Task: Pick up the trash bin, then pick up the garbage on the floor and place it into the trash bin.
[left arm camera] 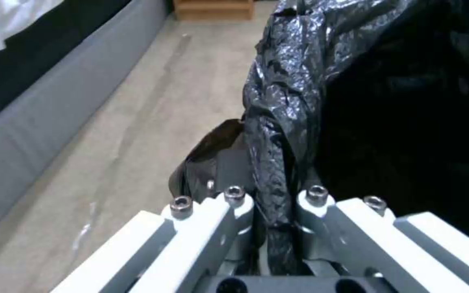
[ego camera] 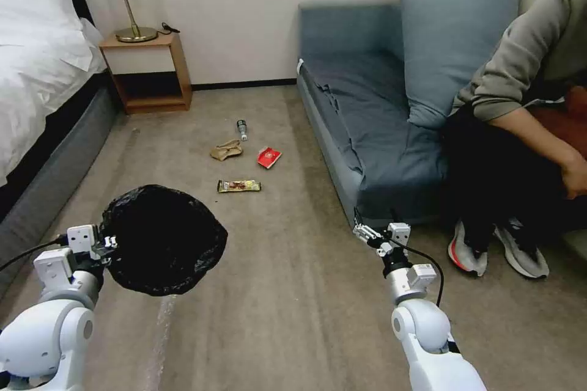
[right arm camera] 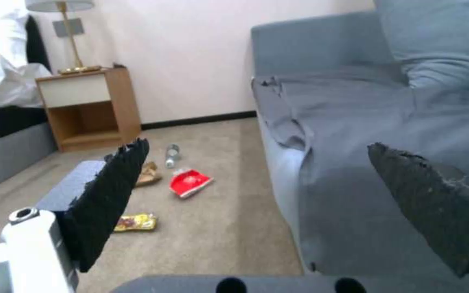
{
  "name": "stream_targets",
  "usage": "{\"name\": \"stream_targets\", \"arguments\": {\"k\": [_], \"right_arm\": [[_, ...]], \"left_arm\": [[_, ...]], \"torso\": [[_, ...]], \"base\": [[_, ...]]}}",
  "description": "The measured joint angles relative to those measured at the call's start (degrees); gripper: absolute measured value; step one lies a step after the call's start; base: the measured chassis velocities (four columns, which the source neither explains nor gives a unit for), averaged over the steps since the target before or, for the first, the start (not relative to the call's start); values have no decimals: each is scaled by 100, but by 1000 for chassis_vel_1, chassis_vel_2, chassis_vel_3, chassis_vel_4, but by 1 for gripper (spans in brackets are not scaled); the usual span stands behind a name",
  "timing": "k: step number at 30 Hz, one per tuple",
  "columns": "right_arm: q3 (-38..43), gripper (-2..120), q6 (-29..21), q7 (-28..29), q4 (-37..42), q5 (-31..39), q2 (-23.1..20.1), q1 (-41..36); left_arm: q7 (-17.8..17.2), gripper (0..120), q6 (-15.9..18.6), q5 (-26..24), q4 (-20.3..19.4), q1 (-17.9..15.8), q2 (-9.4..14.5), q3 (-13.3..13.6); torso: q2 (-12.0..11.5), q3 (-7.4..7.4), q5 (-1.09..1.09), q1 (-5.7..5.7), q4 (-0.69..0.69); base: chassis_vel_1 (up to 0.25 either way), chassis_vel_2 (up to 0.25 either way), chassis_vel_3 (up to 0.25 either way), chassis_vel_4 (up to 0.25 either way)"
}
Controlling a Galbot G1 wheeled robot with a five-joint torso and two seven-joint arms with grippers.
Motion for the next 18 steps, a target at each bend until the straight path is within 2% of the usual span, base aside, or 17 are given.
{"name": "stream_targets", "arguments": {"k": [3,10,18], "right_arm": [[-4,100,64,-135,-33,1,-10,7],[18,100,261,-594,-139,98,-20,-6],[31,100,319,-860,-218,93,-18,-34]], "left_arm": [[105,4,-59,37,0,-3,-139,19],[82,4,-136,119,-15,-31,-443,-13],[110,4,-272,168,66,28,-483,-104]], "torso": [[0,0,0,0,0],[1,0,-1,0,0],[1,0,-1,0,0]], "base": [[0,0,0,0],[0,0,0,0],[0,0,0,0]]}}
